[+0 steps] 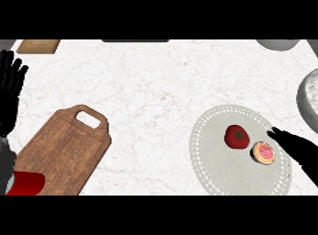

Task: Pick the cupcake from the placemat and place it in the bowl

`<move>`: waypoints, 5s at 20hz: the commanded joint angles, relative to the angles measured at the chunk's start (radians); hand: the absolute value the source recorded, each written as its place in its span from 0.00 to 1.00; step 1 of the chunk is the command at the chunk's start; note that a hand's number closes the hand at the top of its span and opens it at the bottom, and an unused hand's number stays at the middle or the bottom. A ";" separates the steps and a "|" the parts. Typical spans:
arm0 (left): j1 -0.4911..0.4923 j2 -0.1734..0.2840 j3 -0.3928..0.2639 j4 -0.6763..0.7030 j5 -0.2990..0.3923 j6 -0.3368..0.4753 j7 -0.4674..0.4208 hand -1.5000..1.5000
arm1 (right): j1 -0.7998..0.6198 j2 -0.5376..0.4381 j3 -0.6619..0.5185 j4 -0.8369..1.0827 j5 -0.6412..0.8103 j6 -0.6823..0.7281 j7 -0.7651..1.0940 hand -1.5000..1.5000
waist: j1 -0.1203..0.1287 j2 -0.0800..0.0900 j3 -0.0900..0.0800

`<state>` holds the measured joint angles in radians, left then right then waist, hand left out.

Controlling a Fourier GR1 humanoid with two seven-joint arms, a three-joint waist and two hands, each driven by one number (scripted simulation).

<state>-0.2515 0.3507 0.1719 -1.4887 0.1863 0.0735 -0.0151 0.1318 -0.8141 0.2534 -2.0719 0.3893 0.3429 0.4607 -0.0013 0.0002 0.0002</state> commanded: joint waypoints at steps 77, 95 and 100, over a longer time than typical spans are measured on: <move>0.005 -0.057 0.075 -0.042 -0.059 -0.054 0.028 0.50 | -0.101 -0.585 -1.089 1.644 0.056 0.054 -1.534 1.00 | 0.001 -0.001 0.006; -0.033 -0.118 0.004 0.016 -0.106 -0.048 -0.031 0.50 | -0.379 -0.625 -0.837 1.508 -0.071 0.363 -1.286 1.00 | 0.045 0.010 0.000; -0.054 -0.071 0.048 0.031 -0.067 -0.076 0.011 0.50 | -0.461 -0.493 -0.713 1.397 -0.078 0.315 -1.158 1.00 | 0.044 0.008 -0.001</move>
<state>-0.2847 0.2805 0.2213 -1.4676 0.1217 -0.0093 -0.0204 -0.2689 -1.3719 -0.5363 -0.6149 0.3181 0.5320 -0.6870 0.0425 0.0077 -0.0002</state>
